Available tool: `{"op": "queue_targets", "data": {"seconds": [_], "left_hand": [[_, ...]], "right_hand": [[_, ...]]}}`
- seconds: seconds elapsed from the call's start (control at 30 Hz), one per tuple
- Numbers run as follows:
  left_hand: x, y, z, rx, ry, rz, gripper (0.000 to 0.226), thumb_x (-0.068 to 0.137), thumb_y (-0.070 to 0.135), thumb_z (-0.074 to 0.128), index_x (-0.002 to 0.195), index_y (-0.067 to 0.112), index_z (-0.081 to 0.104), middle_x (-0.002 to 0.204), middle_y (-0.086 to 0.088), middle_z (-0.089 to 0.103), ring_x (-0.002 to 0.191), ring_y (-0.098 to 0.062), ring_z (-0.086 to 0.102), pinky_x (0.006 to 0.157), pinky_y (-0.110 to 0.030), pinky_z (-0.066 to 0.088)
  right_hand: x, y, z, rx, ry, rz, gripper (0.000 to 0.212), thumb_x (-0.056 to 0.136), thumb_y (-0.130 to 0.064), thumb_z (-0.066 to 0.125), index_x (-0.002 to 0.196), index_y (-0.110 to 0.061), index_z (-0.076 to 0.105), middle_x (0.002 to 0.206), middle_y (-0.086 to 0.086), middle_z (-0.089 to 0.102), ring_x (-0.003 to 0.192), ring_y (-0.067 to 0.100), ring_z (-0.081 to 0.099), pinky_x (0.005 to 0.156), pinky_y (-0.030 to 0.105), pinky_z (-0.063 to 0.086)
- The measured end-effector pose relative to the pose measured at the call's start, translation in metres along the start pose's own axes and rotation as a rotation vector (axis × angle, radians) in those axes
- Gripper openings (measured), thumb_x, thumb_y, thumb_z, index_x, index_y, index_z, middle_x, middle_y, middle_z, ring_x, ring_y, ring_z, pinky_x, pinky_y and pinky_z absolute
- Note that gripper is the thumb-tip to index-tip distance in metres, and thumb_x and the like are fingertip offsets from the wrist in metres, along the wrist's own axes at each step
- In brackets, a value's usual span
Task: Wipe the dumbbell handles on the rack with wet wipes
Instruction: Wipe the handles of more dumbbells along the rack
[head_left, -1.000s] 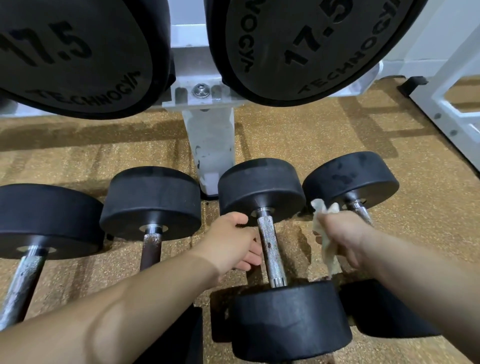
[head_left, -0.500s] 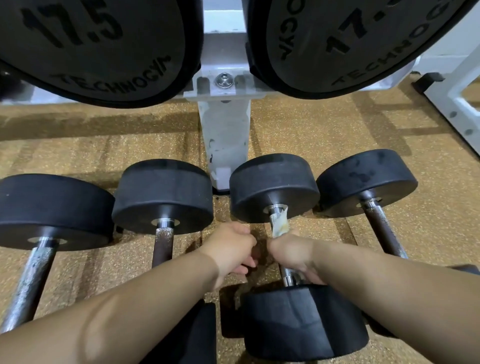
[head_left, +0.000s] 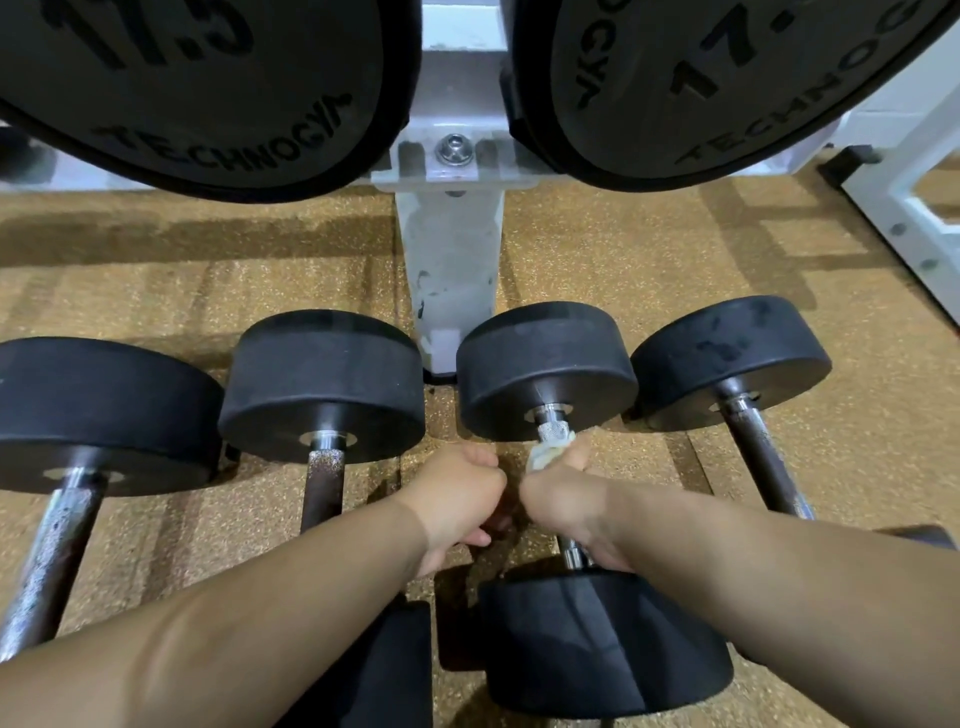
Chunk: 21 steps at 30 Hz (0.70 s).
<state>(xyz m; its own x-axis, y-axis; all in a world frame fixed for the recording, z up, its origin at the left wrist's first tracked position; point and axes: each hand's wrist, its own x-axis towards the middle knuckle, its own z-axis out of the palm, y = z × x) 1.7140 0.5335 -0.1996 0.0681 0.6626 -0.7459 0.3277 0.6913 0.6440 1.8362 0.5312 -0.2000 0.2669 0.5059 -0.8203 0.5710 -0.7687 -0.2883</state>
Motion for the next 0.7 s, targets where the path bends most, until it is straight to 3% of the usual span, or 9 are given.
{"op": "queue_targets", "data": {"seconds": [0.07,0.17,0.23,0.33,0.4,0.5,0.57,0.63,0.7], "left_hand": [[0.000,-0.001,0.000,-0.003,-0.006,-0.005,0.038,0.099,0.011,0.048,0.134,0.021,0.060,0.115,-0.009,0.070,0.092,-0.021,0.074,0.080,-0.040,0.064],[0.000,-0.005,0.001,-0.031,-0.039,-0.036,0.038,0.099,0.009,0.051,0.135,0.017,0.056,0.103,-0.011,0.076,0.087,-0.021,0.075,0.081,-0.040,0.064],[-0.002,-0.006,0.000,-0.046,-0.049,-0.051,0.035,0.099,0.008,0.053,0.133,0.019,0.054,0.099,-0.010,0.078,0.086,-0.020,0.074,0.082,-0.041,0.063],[-0.003,-0.004,-0.004,-0.068,-0.049,-0.043,0.032,0.099,0.007,0.052,0.128,0.020,0.055,0.101,-0.011,0.077,0.086,-0.020,0.073,0.081,-0.037,0.062],[-0.001,-0.003,-0.004,-0.073,-0.030,-0.039,0.031,0.099,0.006,0.052,0.126,0.020,0.057,0.103,-0.011,0.075,0.086,-0.019,0.072,0.078,-0.034,0.062],[0.000,-0.003,0.000,0.013,0.010,0.019,0.031,0.096,0.006,0.054,0.120,0.022,0.064,0.114,-0.006,0.068,0.101,-0.021,0.068,0.085,-0.036,0.062],[0.001,-0.005,0.006,0.139,0.025,0.186,0.043,0.092,0.004,0.056,0.129,0.026,0.060,0.122,0.002,0.062,0.106,-0.012,0.062,0.090,-0.029,0.057],[-0.001,-0.001,0.007,0.337,0.048,0.486,0.057,0.087,0.005,0.060,0.138,0.031,0.054,0.133,0.011,0.051,0.111,-0.003,0.056,0.090,-0.021,0.051],[-0.003,0.005,0.007,0.499,0.017,0.761,0.075,0.083,0.009,0.068,0.148,0.037,0.045,0.144,0.022,0.039,0.128,-0.002,0.048,0.098,-0.021,0.046]], "right_hand": [[-0.002,-0.005,-0.005,0.027,-0.038,-0.005,0.100,0.099,-0.038,0.053,0.161,-0.023,-0.025,0.170,0.016,0.018,0.152,0.041,0.024,0.121,0.052,0.027],[0.009,-0.027,-0.024,0.350,-0.048,0.003,0.069,0.097,-0.027,0.052,0.159,-0.010,0.026,0.154,0.015,0.044,0.124,0.033,0.048,0.101,0.040,0.040],[0.026,-0.029,-0.030,0.422,-0.093,0.003,0.062,0.090,-0.029,0.053,0.148,-0.009,0.045,0.147,0.012,0.051,0.123,0.034,0.053,0.107,0.041,0.041],[0.048,-0.017,-0.028,0.276,-0.066,-0.017,0.073,0.078,-0.036,0.048,0.144,-0.007,0.047,0.138,0.021,0.057,0.121,0.045,0.056,0.108,0.050,0.045],[0.019,-0.010,-0.028,0.064,-0.131,-0.108,0.057,0.094,-0.024,0.050,0.145,0.001,0.045,0.131,0.022,0.058,0.123,0.047,0.056,0.098,0.038,0.046],[0.000,0.008,-0.029,-0.094,-0.124,-0.111,0.042,0.096,-0.020,0.055,0.136,-0.008,0.047,0.105,0.009,0.059,0.092,0.024,0.061,0.071,0.030,0.049],[-0.012,0.010,-0.037,-0.180,-0.188,-0.165,0.015,0.101,-0.016,0.048,0.112,-0.011,0.056,0.087,0.003,0.053,0.074,0.014,0.049,0.060,0.025,0.041],[-0.017,0.008,-0.054,-0.252,-0.228,-0.217,0.022,0.109,-0.016,0.038,0.093,-0.016,0.054,0.078,-0.001,0.046,0.065,0.010,0.041,0.055,0.021,0.039],[-0.031,0.002,-0.068,-0.331,-0.226,-0.302,0.033,0.111,-0.017,0.037,0.082,-0.022,0.050,0.080,-0.002,0.048,0.063,0.006,0.041,0.055,0.014,0.038]]}}
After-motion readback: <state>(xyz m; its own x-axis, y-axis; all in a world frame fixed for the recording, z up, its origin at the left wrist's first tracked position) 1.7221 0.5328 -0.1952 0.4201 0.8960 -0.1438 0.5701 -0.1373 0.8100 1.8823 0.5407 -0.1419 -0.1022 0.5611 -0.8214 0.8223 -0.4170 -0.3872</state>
